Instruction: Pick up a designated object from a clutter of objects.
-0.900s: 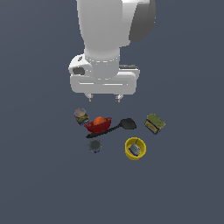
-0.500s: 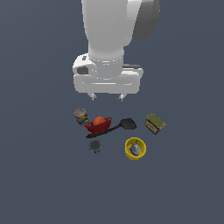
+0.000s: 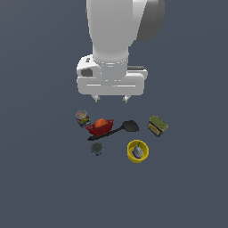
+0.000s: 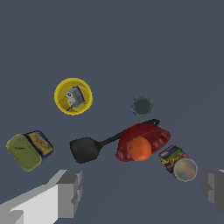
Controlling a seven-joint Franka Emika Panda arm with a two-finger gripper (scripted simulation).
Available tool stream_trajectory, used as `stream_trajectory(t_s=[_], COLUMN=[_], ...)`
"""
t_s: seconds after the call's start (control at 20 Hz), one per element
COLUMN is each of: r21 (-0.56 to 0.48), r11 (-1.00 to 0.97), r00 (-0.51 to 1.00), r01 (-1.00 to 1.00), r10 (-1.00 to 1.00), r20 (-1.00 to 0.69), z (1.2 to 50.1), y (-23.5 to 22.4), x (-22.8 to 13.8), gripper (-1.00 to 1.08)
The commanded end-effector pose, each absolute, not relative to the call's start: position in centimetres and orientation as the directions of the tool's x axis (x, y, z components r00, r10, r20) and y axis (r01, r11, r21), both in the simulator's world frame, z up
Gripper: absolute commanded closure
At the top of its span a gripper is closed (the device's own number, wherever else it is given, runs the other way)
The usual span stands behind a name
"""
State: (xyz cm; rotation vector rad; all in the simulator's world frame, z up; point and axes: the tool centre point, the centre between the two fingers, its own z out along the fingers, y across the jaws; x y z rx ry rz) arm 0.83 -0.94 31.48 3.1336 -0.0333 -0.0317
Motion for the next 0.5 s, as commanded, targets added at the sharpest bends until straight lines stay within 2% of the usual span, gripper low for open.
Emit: stream_trajectory(t_s=[0.0,0.45], r21=[0.008,0.006], r11=[-1.0,-0.995], r00=[1.0,0.995], r01=[-0.008,0.102], r10=[-0.008,0.102], r20=[-0.021,-0.018], z=[30.9,26.9], y=[-1.1,-2.5], x=[1.1,3.0], gripper=[-0.92,-0.92])
